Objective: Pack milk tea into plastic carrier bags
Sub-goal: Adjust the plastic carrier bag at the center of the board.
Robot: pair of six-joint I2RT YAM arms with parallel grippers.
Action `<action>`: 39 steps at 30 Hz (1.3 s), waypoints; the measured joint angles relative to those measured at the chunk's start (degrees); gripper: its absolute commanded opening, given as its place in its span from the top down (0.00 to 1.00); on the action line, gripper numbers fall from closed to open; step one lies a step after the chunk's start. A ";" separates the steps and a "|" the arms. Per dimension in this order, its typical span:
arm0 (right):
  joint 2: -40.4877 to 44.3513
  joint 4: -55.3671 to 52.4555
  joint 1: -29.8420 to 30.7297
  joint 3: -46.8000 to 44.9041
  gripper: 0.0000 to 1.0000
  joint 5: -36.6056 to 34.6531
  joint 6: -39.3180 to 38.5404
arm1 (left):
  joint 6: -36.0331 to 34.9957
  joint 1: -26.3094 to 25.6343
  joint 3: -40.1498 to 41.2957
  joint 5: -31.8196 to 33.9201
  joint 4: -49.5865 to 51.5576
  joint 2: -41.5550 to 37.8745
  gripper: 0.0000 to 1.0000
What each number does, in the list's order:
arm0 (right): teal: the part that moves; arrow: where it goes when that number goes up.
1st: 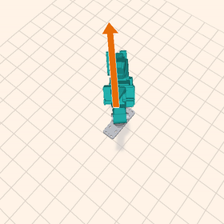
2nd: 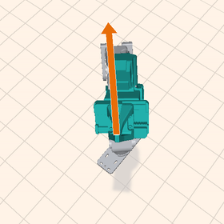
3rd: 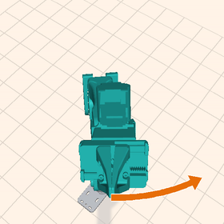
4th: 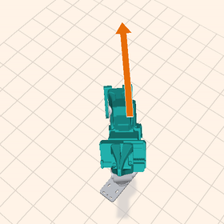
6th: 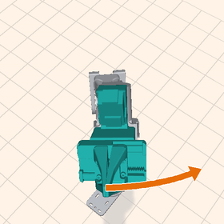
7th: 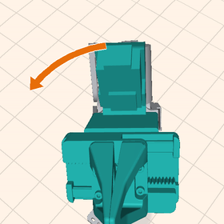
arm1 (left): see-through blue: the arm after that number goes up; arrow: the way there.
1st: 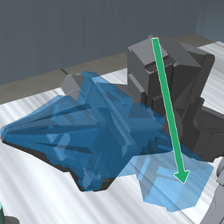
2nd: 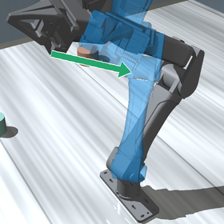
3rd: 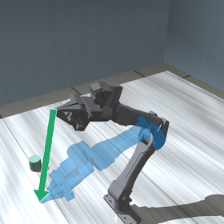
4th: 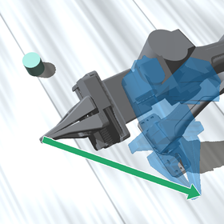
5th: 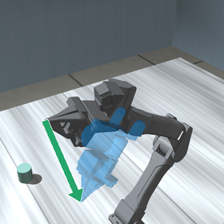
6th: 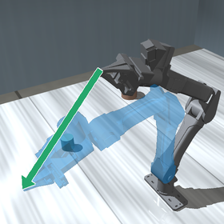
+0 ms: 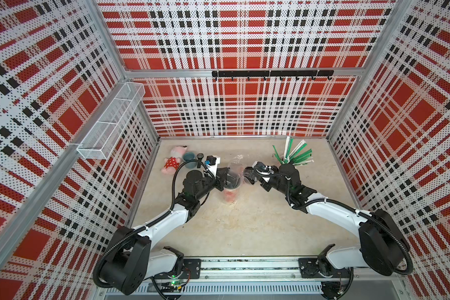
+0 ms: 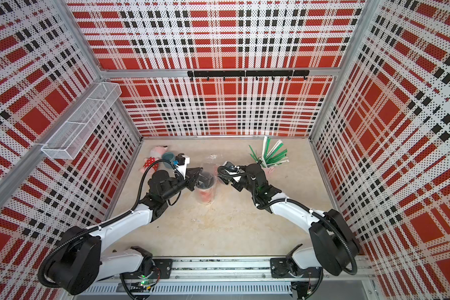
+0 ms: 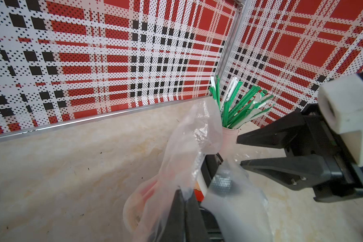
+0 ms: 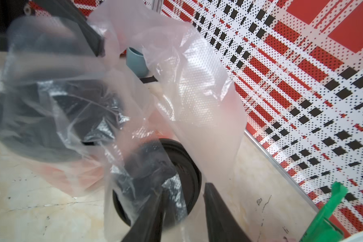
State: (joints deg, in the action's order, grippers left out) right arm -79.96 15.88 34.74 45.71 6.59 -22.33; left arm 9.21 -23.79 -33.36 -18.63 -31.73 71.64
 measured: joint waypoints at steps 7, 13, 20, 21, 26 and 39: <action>-0.04 -8.02 -0.04 2.43 0.30 4.02 -1.46 | 0.02 0.33 0.02 0.00 0.00 0.00 1.00; 1.42 -12.50 -0.20 3.17 0.29 7.13 -5.31 | 0.09 0.57 0.00 -0.07 0.00 0.00 1.00; -2.47 -13.86 -1.20 8.26 0.36 7.10 -7.87 | 0.37 0.59 0.02 -0.22 0.00 0.00 1.00; -3.19 -14.03 -1.31 9.01 0.37 7.15 -8.20 | 0.39 0.59 0.00 -0.22 0.00 0.00 1.00; -4.11 -15.04 -1.40 9.79 0.61 7.58 -9.68 | 0.44 0.59 0.00 -0.22 0.00 0.00 1.00; -0.17 -14.88 -0.72 9.60 1.00 6.32 -10.03 | 0.68 0.68 0.00 -0.26 0.00 0.00 1.00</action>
State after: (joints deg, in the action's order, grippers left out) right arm -80.14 0.99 34.02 55.31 12.91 -32.36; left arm 9.89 -23.11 -33.36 -18.90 -31.73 71.64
